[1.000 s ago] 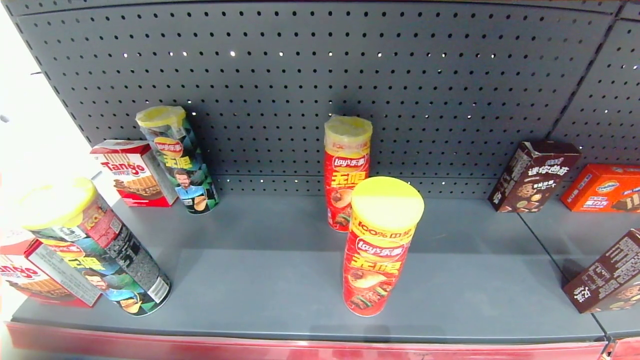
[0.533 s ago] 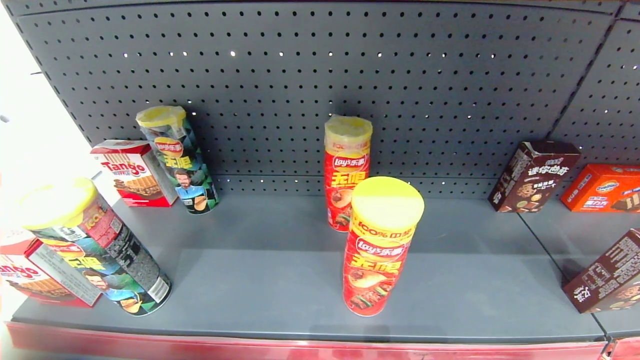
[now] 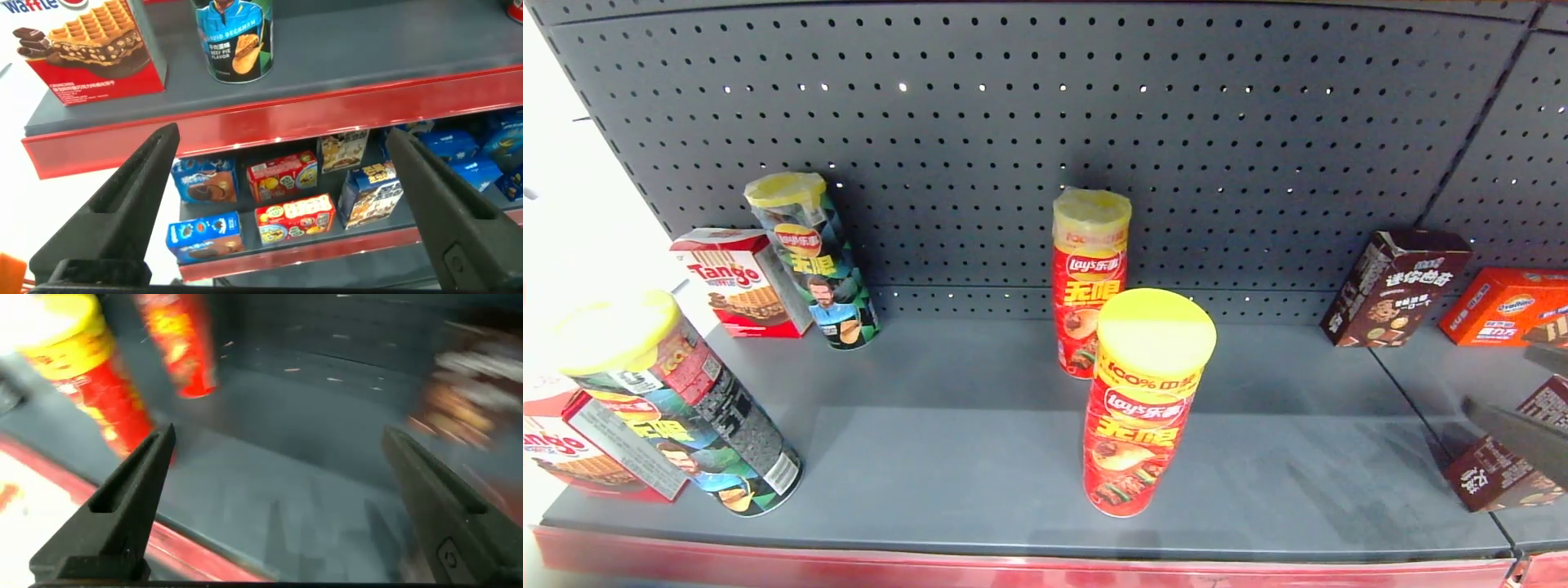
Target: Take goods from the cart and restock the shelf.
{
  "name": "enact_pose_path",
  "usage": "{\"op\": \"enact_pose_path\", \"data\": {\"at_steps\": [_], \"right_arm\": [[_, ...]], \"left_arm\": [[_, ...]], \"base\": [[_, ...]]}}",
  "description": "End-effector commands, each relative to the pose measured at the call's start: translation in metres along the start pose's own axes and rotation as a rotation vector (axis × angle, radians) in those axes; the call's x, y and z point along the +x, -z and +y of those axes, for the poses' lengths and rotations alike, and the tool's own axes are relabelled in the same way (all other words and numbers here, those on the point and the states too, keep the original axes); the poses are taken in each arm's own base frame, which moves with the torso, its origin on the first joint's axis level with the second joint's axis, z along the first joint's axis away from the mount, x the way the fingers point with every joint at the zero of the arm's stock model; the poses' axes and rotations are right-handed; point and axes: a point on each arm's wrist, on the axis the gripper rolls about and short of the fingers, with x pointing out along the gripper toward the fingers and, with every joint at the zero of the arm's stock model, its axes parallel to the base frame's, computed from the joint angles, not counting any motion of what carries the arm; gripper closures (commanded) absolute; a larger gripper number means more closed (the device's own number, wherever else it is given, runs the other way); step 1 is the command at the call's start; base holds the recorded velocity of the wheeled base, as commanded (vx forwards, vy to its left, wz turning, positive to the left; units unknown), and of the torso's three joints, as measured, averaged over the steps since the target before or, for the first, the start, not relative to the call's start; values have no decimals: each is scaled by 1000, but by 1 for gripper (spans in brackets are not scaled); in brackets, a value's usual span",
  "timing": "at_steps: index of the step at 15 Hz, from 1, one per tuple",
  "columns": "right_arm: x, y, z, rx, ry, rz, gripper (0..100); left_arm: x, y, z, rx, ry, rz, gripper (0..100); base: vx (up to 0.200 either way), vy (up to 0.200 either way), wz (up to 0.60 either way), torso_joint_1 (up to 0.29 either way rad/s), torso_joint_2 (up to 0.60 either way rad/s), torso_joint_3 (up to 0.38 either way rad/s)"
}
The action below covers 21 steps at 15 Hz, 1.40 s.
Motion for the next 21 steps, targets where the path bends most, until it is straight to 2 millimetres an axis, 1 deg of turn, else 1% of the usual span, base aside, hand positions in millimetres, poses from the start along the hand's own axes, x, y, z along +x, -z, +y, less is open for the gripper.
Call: {"op": "enact_pose_path", "data": {"at_steps": [1,4,10,12,17,21], "right_arm": [[47,-1,11,-53,-91,99,0],[64,9,20,-109,-152,168,0],[89,28,33,-123,-207,275,0],[103,37,36,-125,-212,324,0],[136,31,48,-134,-235,330,0],[146,33,52,-137,-244,341,0]], "left_arm": [[0,0,0,-1,2,3,0],[0,0,0,-1,2,3,0],[0,0,0,-1,-1,5,0],[0,0,0,-1,0,3,0],[0,0,0,-4,-1,4,0],[0,0,0,-5,-1,4,0]], "base": [[0,0,0,0,0,0],[0,0,0,0,0,0],[0,0,0,0,0,0],[0,0,0,0,0,0],[0,0,0,0,0,0],[0,0,0,0,0,0]]}}
